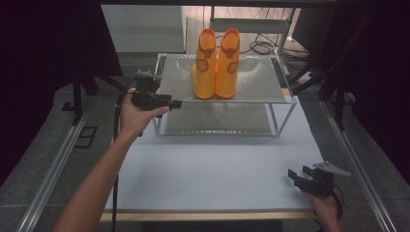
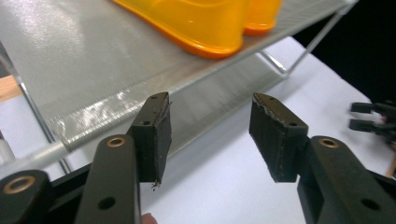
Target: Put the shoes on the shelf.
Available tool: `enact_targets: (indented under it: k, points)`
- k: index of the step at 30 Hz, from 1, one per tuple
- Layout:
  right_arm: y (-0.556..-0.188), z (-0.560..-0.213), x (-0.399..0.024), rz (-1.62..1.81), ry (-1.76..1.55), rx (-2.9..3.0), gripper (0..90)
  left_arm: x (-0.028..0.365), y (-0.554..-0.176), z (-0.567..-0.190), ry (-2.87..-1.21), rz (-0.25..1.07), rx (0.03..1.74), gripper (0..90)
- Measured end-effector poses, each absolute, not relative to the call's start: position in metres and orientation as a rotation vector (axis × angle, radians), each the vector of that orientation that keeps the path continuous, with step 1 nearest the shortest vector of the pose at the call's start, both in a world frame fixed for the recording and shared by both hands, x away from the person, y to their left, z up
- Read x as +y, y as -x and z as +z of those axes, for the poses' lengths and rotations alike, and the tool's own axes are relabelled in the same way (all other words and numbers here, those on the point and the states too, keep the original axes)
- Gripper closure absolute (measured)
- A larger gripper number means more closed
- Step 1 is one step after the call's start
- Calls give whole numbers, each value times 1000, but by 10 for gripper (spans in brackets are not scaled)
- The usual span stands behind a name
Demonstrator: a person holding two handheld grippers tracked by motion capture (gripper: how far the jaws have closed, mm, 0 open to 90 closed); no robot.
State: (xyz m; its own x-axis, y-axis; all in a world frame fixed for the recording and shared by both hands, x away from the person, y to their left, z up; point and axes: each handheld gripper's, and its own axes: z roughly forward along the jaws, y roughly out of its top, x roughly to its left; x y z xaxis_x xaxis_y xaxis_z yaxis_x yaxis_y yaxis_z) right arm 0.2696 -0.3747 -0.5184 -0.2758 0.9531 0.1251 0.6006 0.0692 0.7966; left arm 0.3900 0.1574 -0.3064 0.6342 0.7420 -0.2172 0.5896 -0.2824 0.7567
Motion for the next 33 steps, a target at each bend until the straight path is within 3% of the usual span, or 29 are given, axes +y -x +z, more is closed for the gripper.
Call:
enact_targets:
  k: [19, 33]
  points:
    - [-269, -517, -373, 1083, -1531, 1924, 320, 180, -320, -363, -2073, 210, 973, 430]
    - [-270, -518, -371, 1085, -1527, 1929, 320, 194, -308, -414, -2067, 132, 1036, 420]
